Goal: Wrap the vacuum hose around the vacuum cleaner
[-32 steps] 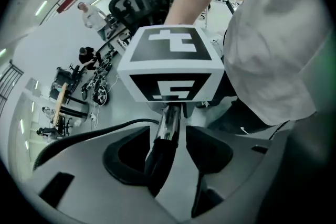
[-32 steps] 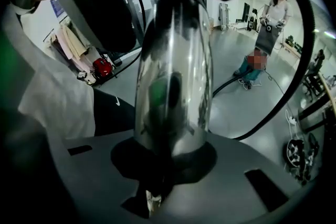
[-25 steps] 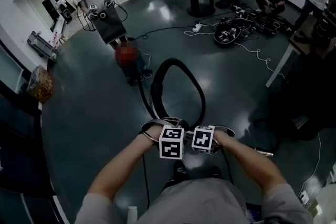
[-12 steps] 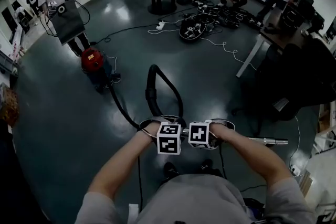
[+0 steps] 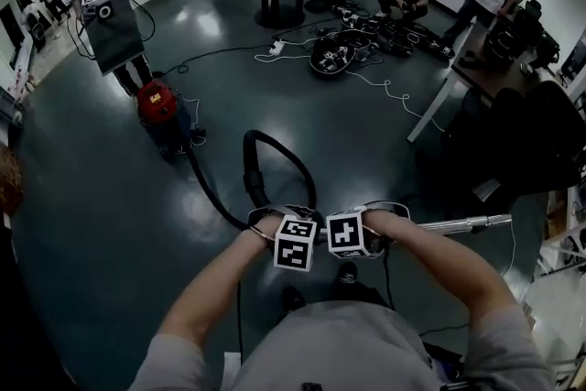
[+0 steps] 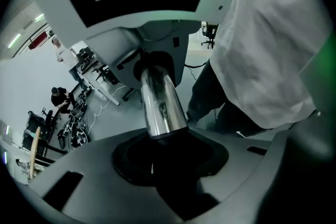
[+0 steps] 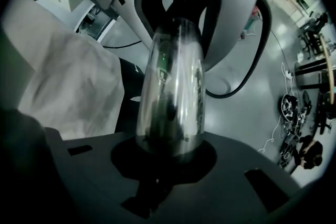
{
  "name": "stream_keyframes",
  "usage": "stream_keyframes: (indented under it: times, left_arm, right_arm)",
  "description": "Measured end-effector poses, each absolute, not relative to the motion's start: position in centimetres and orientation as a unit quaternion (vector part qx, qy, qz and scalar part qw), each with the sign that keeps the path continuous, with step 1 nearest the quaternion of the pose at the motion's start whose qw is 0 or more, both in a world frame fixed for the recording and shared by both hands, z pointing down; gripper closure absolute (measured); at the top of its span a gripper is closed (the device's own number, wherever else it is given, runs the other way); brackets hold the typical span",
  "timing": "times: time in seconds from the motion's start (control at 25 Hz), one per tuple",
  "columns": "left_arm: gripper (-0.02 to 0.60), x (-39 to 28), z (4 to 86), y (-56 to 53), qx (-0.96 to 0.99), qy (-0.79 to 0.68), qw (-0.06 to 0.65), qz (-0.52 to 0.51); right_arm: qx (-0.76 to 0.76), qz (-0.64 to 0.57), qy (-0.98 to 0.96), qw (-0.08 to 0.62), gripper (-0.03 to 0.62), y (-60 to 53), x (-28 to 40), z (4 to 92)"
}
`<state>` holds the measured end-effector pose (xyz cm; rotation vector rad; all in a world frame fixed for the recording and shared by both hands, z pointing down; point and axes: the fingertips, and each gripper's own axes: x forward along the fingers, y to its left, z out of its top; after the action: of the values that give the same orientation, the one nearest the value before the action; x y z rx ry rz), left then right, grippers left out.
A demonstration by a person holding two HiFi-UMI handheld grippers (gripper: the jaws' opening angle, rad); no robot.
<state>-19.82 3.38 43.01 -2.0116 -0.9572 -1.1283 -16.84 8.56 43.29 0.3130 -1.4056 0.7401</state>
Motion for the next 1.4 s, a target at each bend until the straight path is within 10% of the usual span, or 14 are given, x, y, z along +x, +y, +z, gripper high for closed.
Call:
stream_keyframes:
  times: [0.64, 1.04, 1.4]
  left_arm:
    - [0.443, -19.6, 43.9, -1.3, -0.817, -0.246, 0.125, -0.506]
    - [0.445, -16.0, 47.9, -5.2, -0.798, -0.156, 0.042, -0.58]
    - [0.445, -15.9, 49.6, -6.7, -0.79, -0.05, -0.042, -0.609]
  right_arm:
    - [0.059, 0.109, -0.732, 0.669, 0.528, -0.9, -15.6, 43.6]
    - [0.092, 0.027, -0.793, 0.602, 0.402, -7.1, -7.9, 41.9]
    - [0.235, 0.147, -0.887, 0.368, 0.402, -10.5, -4.6, 39.3]
